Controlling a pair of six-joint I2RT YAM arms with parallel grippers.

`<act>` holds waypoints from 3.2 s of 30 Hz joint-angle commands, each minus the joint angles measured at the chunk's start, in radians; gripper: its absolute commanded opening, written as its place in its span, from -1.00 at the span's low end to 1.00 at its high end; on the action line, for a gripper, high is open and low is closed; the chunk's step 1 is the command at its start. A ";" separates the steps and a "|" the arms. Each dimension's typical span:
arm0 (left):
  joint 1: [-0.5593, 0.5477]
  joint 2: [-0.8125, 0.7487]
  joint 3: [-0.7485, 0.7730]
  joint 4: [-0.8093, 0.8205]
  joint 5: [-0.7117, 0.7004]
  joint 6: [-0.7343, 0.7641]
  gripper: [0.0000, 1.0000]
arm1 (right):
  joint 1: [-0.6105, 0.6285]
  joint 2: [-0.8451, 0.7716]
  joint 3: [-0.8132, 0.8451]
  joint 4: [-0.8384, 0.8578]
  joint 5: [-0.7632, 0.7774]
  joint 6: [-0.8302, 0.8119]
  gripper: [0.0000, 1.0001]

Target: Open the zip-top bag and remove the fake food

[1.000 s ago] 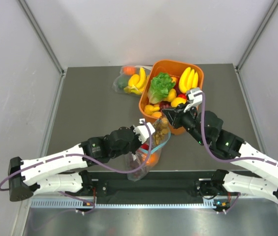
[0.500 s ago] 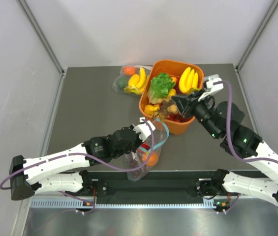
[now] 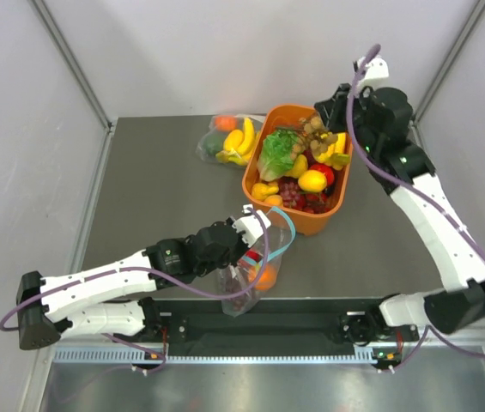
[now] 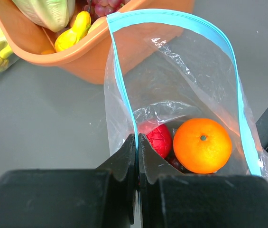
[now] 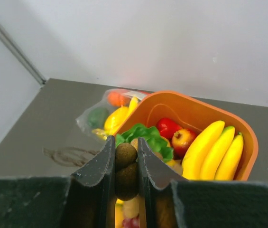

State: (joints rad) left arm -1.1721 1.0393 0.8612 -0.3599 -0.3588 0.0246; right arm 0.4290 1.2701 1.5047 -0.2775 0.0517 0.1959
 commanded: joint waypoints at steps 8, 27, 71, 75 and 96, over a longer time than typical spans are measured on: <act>0.011 -0.010 0.016 0.029 0.017 -0.008 -0.90 | -0.133 0.372 0.245 0.149 -0.170 0.065 -1.00; 0.015 -0.027 0.016 0.027 0.057 -0.006 -0.90 | -0.168 0.586 0.078 0.124 0.157 -0.032 -1.00; 0.022 -0.004 0.018 0.029 0.072 -0.003 -0.90 | -0.171 0.193 -0.123 0.221 -0.082 -0.053 0.32; 0.022 -0.005 0.016 0.027 0.069 -0.003 -0.90 | -0.171 0.097 -0.176 0.239 -0.102 -0.032 0.33; 0.025 -0.053 -0.005 0.058 0.004 -0.002 -0.91 | 0.329 -0.440 -0.782 0.207 -0.142 0.138 0.22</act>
State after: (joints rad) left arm -1.1522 1.0096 0.8608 -0.3584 -0.3344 0.0246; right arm 0.7162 0.8387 0.7612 -0.1318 -0.0875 0.2745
